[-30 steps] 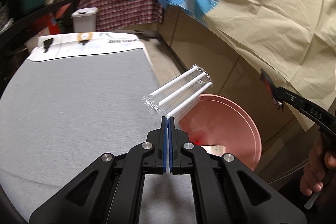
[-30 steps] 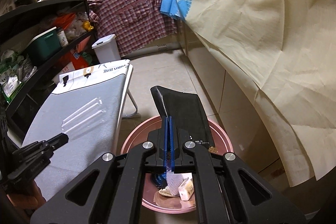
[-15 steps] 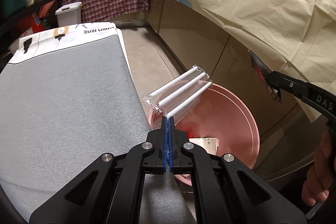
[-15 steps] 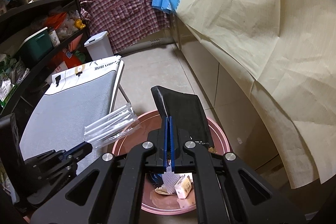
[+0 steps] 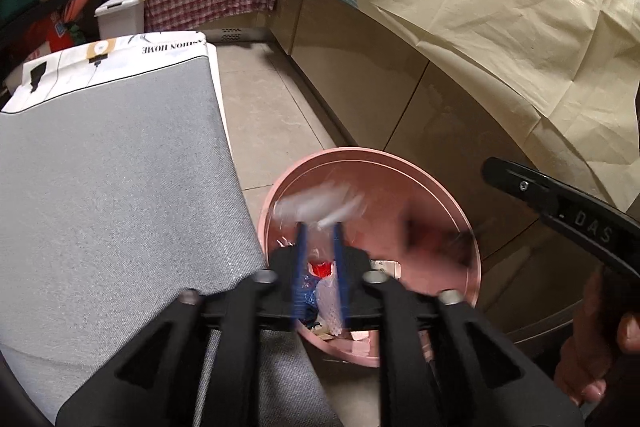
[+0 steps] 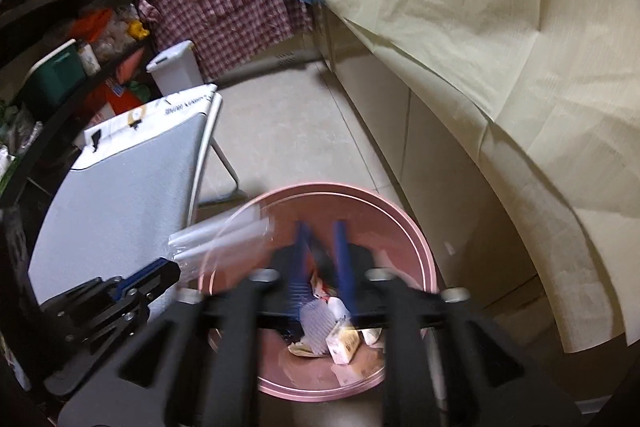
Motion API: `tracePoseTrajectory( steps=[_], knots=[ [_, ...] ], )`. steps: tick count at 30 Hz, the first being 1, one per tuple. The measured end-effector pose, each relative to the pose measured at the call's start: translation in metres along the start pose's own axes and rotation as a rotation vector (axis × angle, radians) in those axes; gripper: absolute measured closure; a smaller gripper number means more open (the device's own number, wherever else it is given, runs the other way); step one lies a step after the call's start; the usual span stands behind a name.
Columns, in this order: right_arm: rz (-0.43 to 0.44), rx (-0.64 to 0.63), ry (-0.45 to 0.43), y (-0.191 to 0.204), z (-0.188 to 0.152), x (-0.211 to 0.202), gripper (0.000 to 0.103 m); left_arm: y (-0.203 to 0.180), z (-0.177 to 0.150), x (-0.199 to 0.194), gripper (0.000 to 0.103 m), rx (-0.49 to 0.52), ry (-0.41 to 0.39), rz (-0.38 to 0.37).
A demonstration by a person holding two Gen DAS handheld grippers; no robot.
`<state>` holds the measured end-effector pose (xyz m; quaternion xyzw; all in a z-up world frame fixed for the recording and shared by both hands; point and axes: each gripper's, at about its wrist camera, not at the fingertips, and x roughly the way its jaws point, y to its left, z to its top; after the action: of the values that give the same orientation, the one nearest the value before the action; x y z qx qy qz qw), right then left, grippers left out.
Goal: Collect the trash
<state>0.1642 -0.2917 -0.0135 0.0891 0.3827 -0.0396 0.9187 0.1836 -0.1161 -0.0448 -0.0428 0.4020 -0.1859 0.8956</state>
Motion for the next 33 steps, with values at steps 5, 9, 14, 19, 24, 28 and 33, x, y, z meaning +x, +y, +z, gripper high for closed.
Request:
tracePoseTrajectory(
  steps=[5,9,14,19,24,28,33],
  knots=[
    [-0.010,0.006,-0.018,-0.002,-0.001,-0.005,0.044,0.011,-0.003,-0.005,0.071,-0.025,0.003,-0.002],
    [-0.018,-0.005,-0.056,0.000,-0.003,-0.016,0.043,0.015,-0.005,-0.017,0.071,-0.035,-0.008,0.004],
    [-0.021,-0.001,-0.119,0.004,-0.010,-0.043,0.031,0.016,-0.010,-0.044,0.049,-0.024,-0.053,0.025],
    [-0.040,-0.001,-0.194,0.010,-0.025,-0.081,0.024,0.022,-0.024,-0.068,0.039,-0.026,-0.076,0.056],
    [-0.062,-0.016,-0.229,0.019,-0.045,-0.114,0.017,0.024,-0.035,-0.094,0.034,-0.016,-0.100,0.084],
    [-0.067,-0.011,-0.222,0.022,-0.064,-0.133,0.011,0.022,-0.044,-0.123,0.030,-0.008,-0.125,0.107],
    [-0.056,-0.016,-0.185,0.024,-0.087,-0.142,0.007,0.023,-0.065,-0.160,0.021,0.015,-0.147,0.123]
  ],
)
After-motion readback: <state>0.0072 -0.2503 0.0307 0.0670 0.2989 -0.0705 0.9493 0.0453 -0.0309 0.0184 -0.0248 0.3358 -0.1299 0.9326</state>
